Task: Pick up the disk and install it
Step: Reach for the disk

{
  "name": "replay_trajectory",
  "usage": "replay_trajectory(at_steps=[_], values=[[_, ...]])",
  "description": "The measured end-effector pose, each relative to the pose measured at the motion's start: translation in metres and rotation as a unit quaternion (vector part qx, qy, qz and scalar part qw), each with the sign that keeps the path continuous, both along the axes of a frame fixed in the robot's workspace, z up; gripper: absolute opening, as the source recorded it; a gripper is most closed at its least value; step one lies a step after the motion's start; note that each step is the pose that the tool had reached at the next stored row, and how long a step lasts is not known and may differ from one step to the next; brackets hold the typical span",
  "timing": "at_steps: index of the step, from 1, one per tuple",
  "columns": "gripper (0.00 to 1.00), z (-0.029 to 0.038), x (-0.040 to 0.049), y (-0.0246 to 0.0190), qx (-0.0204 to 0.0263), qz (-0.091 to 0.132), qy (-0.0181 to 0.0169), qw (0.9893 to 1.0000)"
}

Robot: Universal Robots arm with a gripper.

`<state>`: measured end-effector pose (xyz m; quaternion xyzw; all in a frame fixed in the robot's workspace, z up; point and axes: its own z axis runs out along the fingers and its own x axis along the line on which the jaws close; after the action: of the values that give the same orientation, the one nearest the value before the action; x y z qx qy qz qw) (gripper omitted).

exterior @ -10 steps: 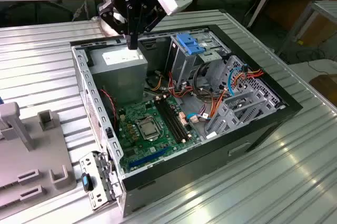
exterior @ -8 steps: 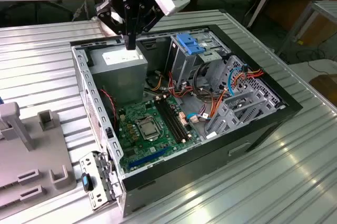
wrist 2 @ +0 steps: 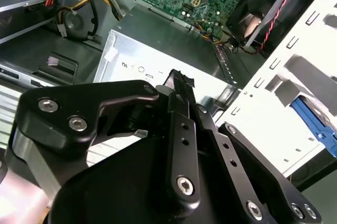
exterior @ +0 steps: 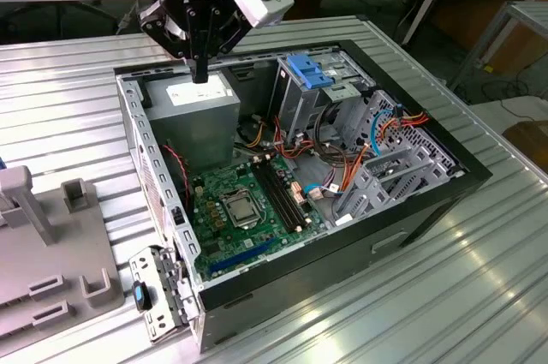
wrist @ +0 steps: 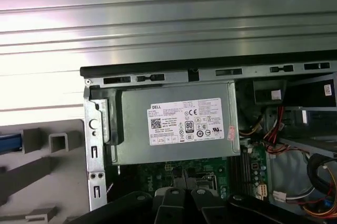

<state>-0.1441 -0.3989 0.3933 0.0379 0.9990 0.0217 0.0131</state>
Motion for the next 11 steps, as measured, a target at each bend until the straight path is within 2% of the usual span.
replay_trajectory(at_steps=[6,11], values=[[0.11,0.0,-0.0171,0.0,0.0,0.0,0.0,1.0],[0.11,0.0,-0.026,0.0,0.0,0.0,0.0,1.0]])
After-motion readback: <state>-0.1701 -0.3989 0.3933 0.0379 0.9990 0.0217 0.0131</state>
